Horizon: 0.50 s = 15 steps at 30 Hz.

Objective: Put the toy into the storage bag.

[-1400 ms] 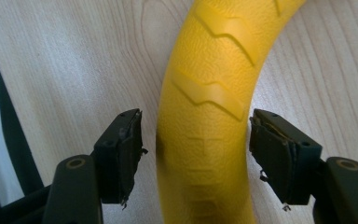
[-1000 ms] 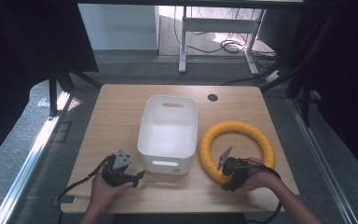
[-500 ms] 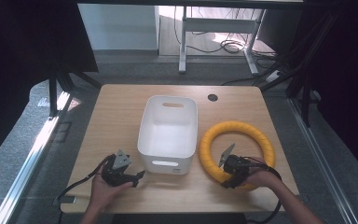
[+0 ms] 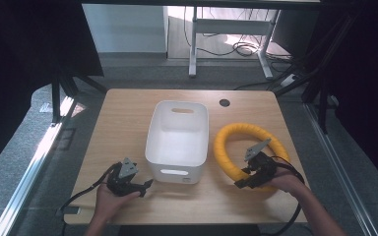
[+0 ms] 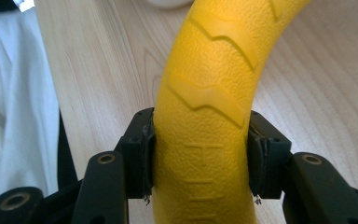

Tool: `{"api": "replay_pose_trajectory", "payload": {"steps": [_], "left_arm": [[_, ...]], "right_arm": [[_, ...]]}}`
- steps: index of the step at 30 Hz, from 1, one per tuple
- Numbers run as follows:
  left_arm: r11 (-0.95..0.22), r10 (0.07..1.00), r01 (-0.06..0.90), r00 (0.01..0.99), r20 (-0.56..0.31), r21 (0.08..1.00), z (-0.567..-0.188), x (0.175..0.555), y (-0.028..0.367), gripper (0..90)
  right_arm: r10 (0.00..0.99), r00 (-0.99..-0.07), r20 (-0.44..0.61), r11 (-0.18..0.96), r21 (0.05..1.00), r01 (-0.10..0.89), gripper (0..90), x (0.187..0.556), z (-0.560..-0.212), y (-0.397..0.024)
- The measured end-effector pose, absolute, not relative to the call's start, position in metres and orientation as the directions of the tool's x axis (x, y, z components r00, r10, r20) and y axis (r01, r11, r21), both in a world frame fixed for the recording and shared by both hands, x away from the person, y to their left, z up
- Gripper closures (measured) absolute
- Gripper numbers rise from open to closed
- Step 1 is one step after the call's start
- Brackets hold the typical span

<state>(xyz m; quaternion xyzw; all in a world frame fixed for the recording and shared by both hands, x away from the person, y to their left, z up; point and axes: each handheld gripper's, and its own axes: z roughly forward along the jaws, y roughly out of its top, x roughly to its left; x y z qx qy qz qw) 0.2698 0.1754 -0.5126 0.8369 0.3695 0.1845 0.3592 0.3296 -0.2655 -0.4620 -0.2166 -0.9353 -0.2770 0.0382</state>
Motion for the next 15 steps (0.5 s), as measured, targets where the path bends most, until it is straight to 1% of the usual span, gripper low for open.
{"api": "replay_pose_trajectory", "payload": {"steps": [5, 12, 14, 15], "left_arm": [[-0.469, 0.751, 0.487, 0.659, 0.043, 0.737, -0.513, 0.270, 0.175, 15.1], [-0.469, 0.751, 0.485, 0.659, 0.044, 0.739, -0.513, 0.270, 0.175, 15.1], [-0.470, 0.751, 0.484, 0.659, 0.045, 0.738, -0.513, 0.270, 0.175, 15.1], [-0.470, 0.751, 0.484, 0.659, 0.045, 0.738, -0.513, 0.270, 0.175, 15.1]], "right_arm": [[0.380, -0.902, 0.204, 0.726, 0.539, 0.428, 50.9, 0.329, -0.458, -0.270], [0.400, -0.887, 0.232, 0.655, 0.604, 0.454, 50.9, 0.332, -0.447, -0.279], [0.406, -0.881, 0.244, 0.614, 0.641, 0.461, 50.9, 0.335, -0.442, -0.284], [0.406, -0.881, 0.244, 0.614, 0.641, 0.461, 50.9, 0.335, -0.442, -0.284]]}}
